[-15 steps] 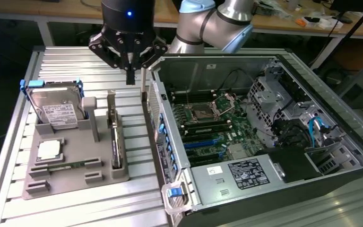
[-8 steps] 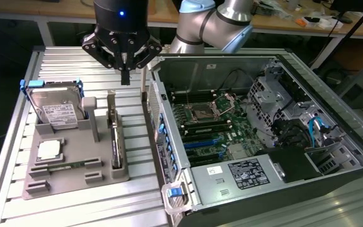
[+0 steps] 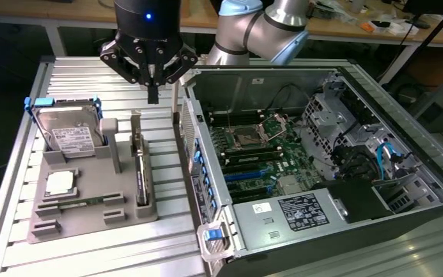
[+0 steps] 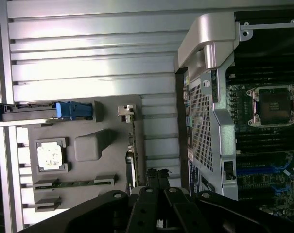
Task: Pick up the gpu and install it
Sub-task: 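Pick up the gpu and move the gpu toward the slot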
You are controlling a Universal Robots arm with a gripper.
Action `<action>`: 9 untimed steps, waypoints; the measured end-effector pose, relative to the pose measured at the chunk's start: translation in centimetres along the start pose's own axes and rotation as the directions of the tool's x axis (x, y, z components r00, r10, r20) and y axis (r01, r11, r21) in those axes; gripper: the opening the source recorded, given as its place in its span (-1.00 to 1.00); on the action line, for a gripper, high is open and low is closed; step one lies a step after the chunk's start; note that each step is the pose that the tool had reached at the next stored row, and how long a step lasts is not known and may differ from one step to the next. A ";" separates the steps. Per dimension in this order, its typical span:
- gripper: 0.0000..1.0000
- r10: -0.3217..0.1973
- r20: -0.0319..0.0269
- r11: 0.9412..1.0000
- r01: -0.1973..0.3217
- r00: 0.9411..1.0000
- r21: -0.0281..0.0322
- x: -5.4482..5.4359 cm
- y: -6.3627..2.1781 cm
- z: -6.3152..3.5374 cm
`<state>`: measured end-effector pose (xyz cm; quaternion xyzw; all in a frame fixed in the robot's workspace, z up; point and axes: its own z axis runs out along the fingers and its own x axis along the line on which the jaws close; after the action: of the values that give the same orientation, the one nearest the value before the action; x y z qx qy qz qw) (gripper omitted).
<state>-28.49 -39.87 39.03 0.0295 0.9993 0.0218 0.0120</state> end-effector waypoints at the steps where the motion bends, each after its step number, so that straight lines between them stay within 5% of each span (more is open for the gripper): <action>1: -0.79 0.000 0.000 1.000 0.000 1.000 0.000 0.0 0.00 0.00; 4: -0.79 0.000 0.000 1.000 0.000 1.000 0.000 0.0 0.00 0.00; 6: -0.79 0.000 0.008 1.000 0.000 1.000 0.000 0.1 -0.01 0.00; 9: -0.79 0.000 0.008 1.000 0.000 1.000 0.000 0.1 0.00 0.00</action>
<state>-28.58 -39.87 39.03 0.0294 0.9992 0.0219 0.0162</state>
